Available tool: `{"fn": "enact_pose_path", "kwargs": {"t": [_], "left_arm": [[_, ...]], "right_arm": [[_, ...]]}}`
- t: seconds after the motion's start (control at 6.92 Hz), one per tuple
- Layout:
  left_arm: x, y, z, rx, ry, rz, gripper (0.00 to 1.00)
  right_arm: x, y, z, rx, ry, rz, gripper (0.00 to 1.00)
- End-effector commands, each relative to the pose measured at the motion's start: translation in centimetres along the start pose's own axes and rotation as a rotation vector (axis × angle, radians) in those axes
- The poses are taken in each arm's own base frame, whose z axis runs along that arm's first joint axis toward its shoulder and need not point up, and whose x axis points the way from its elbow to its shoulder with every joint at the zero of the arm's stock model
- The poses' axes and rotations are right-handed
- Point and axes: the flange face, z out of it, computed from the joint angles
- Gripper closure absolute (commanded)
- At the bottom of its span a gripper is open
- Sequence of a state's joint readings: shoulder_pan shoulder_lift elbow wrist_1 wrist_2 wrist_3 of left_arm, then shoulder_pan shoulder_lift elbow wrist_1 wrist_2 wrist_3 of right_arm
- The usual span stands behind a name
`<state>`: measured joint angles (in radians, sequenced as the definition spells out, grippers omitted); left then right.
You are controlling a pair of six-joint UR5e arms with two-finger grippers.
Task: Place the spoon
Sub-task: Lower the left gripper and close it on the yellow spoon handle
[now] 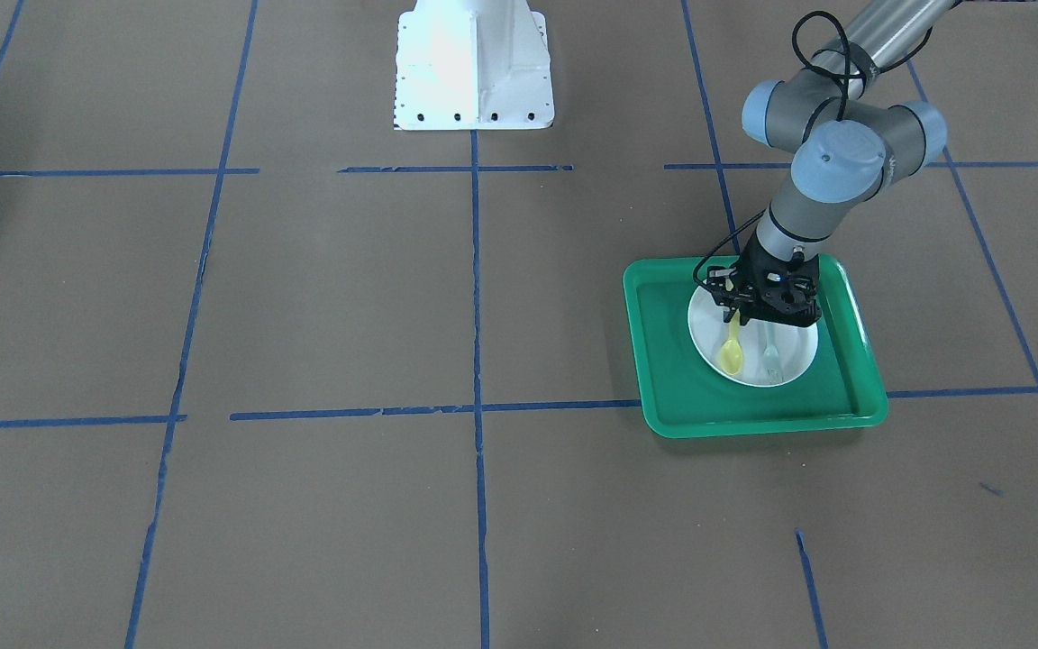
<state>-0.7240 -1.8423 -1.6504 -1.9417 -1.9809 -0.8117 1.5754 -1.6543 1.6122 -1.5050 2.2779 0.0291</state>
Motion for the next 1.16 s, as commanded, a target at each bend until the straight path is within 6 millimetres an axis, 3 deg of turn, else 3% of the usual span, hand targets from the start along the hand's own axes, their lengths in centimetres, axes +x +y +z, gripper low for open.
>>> {"fn": "enact_pose_path", "kwargs": {"t": [0.0,0.29,0.58,0.72,1.01], "left_arm": [[0.2,0.7,-0.2,-0.05,0.043,-0.003,0.95],[-0.1,0.5,-1.5,-0.035,0.053,-0.038,0.99],[-2.9,-2.7,-4.6,0.032,0.048,-0.2,1.0],[-2.0,-4.0,-5.7,0.058,0.062,-0.286,1.0],[2.7,-7.1,-7.4,0.062,0.076,-0.392,1.0]], "right_arm": [[0.0,0.0,0.0,0.001,0.0,0.0,0.0],[0.0,0.0,0.0,0.001,0.0,0.0,0.0],[0.0,0.0,0.0,-0.001,0.0,0.001,0.0],[0.0,0.0,0.0,-0.001,0.0,0.001,0.0],[0.0,0.0,0.0,0.001,0.0,0.0,0.0]]}}
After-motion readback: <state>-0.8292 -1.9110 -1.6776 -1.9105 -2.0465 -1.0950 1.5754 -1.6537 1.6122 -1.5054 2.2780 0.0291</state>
